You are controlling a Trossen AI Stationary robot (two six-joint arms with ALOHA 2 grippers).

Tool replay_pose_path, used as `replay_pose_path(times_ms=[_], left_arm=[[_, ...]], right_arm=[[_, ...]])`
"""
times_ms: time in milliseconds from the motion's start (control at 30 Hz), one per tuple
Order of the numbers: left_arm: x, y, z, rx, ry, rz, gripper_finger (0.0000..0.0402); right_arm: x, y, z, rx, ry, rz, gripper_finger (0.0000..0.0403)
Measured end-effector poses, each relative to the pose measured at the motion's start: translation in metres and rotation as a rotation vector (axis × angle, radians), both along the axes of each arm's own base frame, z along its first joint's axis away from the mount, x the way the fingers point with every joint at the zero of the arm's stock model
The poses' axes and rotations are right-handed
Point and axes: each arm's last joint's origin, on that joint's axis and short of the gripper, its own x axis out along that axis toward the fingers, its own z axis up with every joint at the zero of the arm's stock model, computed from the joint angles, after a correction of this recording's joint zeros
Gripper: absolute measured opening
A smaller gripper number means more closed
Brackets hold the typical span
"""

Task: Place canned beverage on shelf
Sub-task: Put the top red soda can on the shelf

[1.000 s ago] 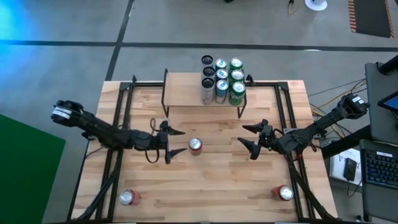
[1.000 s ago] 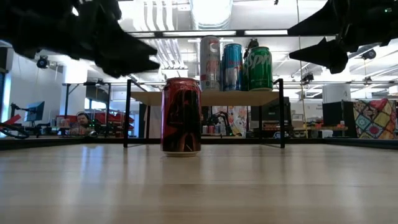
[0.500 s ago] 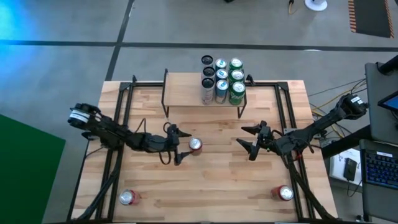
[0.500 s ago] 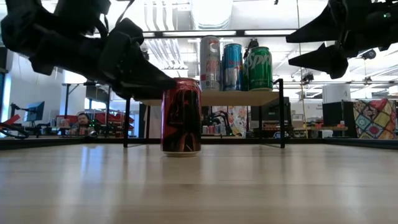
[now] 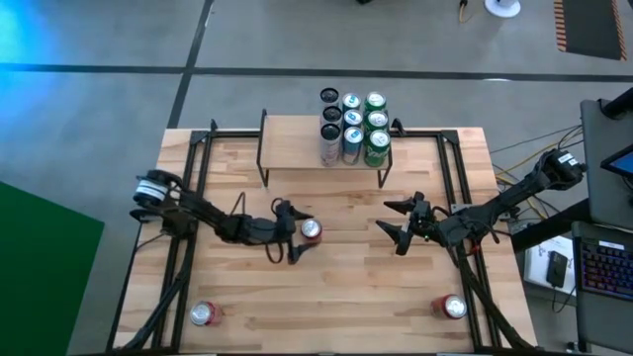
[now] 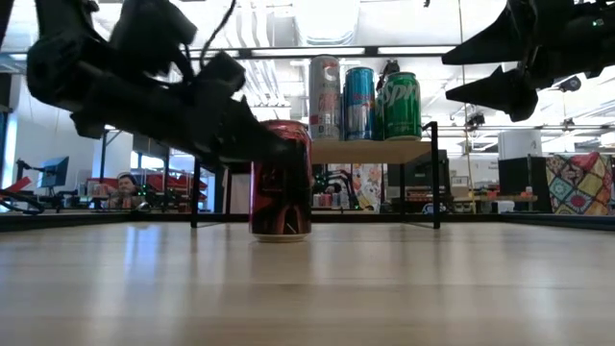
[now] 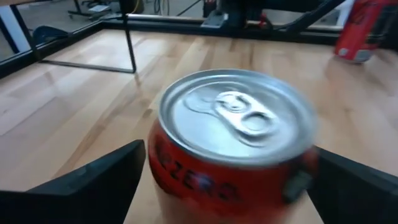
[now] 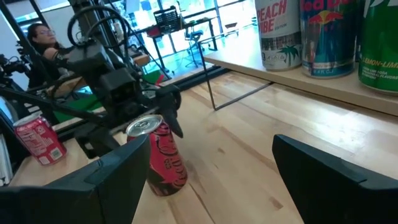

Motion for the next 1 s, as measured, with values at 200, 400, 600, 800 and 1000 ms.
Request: replay_pose_path(times_ms=[200,400,600,800,1000], left_arm=[[0.007,0.001,-0.004,0.01,0.006,0.008,0.0324],[0.001,0.005,0.005,0.011,0.008,0.013,0.0287],[-0.009,0.029,0.061,0.068,-0.026,0.077,0.029],[-0.029,0.068,0.126,0.134,0.037,0.202,0.03],[-0.039,0.093,0.179,0.159,-0.003,0.214,0.0295]], right_arm=[[0.0,0.0,0.0,-0.001,0.002,0.002,0.0325],[0.0,0.0,0.0,0.0,0.003,0.008,0.0325],[0.0,-0.001,0.0,-0.022,0.01,-0.002,0.0325],[0.002,-0.007,0.001,-0.046,0.013,-0.04,0.0325],[0.003,-0.008,0.001,-0.043,0.012,-0.042,0.0325]])
